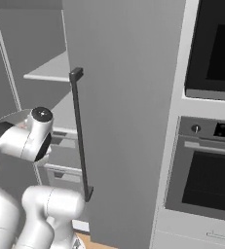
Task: Take the meat container that has the shrimp and place it on the second highest rack of the freezer. Then take the vegetable container that has the garlic and lime and place it on the highest rack of the freezer.
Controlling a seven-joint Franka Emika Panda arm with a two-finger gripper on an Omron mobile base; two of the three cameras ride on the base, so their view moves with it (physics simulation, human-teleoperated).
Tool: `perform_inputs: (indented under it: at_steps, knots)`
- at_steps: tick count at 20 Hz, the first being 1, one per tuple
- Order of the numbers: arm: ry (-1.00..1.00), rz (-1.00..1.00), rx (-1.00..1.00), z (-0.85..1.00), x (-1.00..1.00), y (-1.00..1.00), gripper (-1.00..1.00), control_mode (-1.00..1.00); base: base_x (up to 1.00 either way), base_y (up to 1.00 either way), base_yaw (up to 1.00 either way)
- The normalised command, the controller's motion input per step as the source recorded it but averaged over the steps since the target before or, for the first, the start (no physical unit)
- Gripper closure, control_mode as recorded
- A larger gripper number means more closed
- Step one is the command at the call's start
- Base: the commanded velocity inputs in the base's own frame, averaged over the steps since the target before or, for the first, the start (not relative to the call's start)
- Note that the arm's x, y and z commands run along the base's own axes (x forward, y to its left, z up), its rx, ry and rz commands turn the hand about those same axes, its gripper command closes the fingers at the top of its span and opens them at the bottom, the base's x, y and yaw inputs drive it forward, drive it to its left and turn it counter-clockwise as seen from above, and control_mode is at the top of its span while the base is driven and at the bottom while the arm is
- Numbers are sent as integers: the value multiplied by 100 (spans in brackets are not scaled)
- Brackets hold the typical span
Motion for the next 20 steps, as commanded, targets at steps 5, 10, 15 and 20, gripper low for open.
perform_inputs:
  at_steps: [5, 10, 15, 20]
  knots:
    - [0, -6, 7, -5, 26, 1, 100, -100, 8, 22, -4]
    - [1, -23, 17, 0, 70, -3, 100, -100, 0, 0, 0]
    - [2, -27, 11, -9, 64, 0, 100, -100, 0, 0, 0]
    - [16, -23, 0, -3, 66, 0, 100, -100, 0, 0, 0]
